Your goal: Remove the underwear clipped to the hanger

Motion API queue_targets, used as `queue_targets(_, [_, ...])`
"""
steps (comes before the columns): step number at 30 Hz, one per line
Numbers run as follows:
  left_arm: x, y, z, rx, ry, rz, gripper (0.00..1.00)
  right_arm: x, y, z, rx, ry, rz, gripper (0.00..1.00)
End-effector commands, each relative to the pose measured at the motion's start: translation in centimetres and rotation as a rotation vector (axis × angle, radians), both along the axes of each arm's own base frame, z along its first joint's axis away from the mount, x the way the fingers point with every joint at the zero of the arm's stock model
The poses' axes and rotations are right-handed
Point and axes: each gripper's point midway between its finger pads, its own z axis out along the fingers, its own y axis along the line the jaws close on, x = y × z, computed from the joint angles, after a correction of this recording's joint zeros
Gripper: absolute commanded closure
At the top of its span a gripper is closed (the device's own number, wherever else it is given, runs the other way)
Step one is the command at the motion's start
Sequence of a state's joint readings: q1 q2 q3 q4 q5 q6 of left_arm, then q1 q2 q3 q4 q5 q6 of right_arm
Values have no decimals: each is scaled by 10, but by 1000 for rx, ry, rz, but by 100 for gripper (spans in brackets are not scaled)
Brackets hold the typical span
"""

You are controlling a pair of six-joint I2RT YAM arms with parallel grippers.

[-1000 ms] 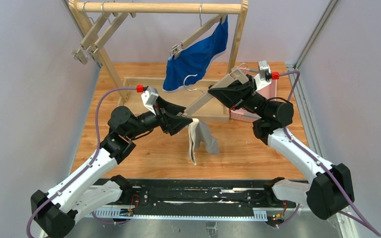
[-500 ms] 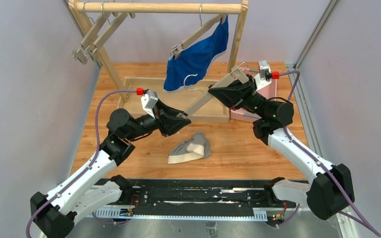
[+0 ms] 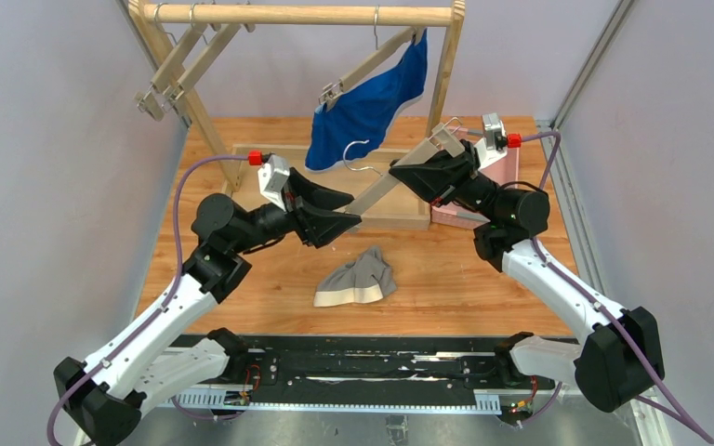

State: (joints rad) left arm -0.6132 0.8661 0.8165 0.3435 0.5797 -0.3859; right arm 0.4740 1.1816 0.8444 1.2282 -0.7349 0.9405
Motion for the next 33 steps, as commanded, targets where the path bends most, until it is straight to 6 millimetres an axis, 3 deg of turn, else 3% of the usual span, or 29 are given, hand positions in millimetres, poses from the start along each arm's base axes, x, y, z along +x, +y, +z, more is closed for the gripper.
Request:
queue_targets(1, [-1, -9, 9, 0, -24, -45, 44, -18, -4, 27, 35, -88, 23, 99])
queue_targets(7, [7, -18, 6, 25, -21, -70, 46, -20, -1, 26, 29, -86, 33, 99])
queue_targets(11, [10, -23, 5, 37, -20, -86, 56, -18, 2, 21, 21, -75, 37, 99])
queue_targets(20, [8, -20, 12, 28, -48, -74, 55, -15, 5, 14, -3, -68, 43, 99])
queue_targets(24, [7, -20, 11, 29, -44, -80, 68, -15, 7, 12, -12, -68, 47, 99])
queue_targets(29, [8, -20, 10, 33, -40, -75, 99, -14, 7, 7, -31, -58, 39, 99])
queue_targets(33, [6, -17, 15, 25, -46, -69, 100, -10, 8, 1, -58, -35, 22, 99])
